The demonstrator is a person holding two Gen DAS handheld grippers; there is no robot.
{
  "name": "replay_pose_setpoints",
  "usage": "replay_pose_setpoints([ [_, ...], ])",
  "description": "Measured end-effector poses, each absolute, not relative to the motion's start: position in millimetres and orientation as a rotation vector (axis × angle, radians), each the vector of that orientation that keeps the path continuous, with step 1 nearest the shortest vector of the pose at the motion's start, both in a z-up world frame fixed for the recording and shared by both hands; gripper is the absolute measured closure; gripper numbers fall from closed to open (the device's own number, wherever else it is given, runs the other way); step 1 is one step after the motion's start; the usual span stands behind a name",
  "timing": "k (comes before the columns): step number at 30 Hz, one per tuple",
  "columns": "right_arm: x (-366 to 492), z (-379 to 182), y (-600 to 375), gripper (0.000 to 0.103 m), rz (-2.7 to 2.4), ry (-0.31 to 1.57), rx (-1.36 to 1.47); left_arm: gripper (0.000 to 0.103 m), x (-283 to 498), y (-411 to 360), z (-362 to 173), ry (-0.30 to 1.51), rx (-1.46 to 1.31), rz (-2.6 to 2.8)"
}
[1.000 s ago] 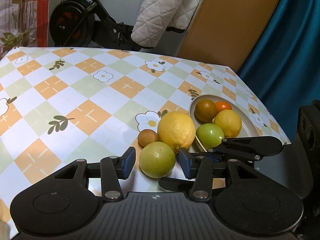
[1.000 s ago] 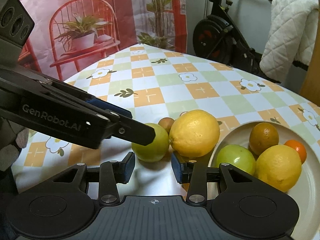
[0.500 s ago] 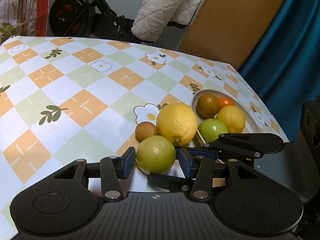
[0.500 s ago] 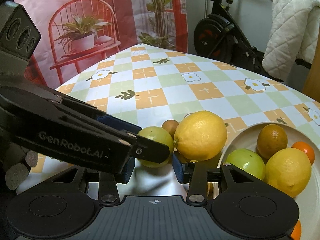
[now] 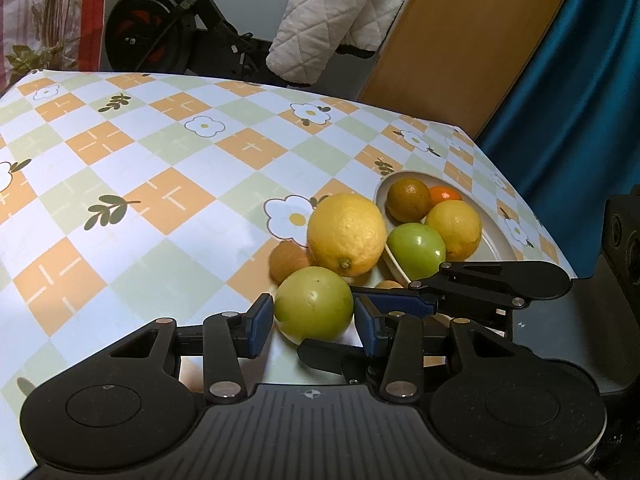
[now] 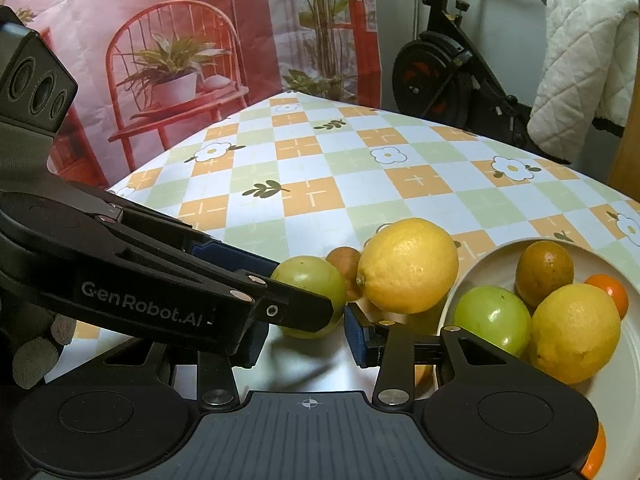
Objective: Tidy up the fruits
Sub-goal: 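Close the left gripper around the pale yellow-green apple, then carry the pale apple onto the plate and open the left gripper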
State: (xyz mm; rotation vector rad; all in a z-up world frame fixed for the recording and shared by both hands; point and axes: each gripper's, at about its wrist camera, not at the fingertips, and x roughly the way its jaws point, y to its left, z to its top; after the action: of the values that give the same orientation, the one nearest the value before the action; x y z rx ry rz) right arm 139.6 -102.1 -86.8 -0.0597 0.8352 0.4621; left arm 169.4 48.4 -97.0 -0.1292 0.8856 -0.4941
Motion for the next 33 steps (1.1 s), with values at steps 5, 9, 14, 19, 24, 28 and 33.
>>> replay_pose_setpoints([
  [5,131,-85,-106,0.065,0.460,0.823,-0.060,0.057,162,42,-94,0.879,-0.115,-0.494],
  [9,124,-81,-110,0.065,0.457,0.806,-0.060,0.057,156,39,-90,0.872,-0.109,-0.497],
  [14,117,-76,-116,0.064,0.450,0.782,-0.055,0.057,152,32,-85,0.864,-0.096,-0.497],
  [19,111,-71,-123,0.064,0.441,0.757,-0.049,0.057,151,21,-77,0.854,-0.070,-0.500],
  [24,106,-63,-130,0.064,0.419,0.716,-0.082,0.057,153,8,-68,0.837,-0.033,-0.510],
  [28,105,-55,-145,0.064,0.403,0.691,-0.065,0.057,154,-7,-60,0.820,-0.009,-0.515],
  [33,104,-51,-168,0.064,0.369,0.671,-0.052,0.057,156,-30,-56,0.810,0.013,-0.534],
])
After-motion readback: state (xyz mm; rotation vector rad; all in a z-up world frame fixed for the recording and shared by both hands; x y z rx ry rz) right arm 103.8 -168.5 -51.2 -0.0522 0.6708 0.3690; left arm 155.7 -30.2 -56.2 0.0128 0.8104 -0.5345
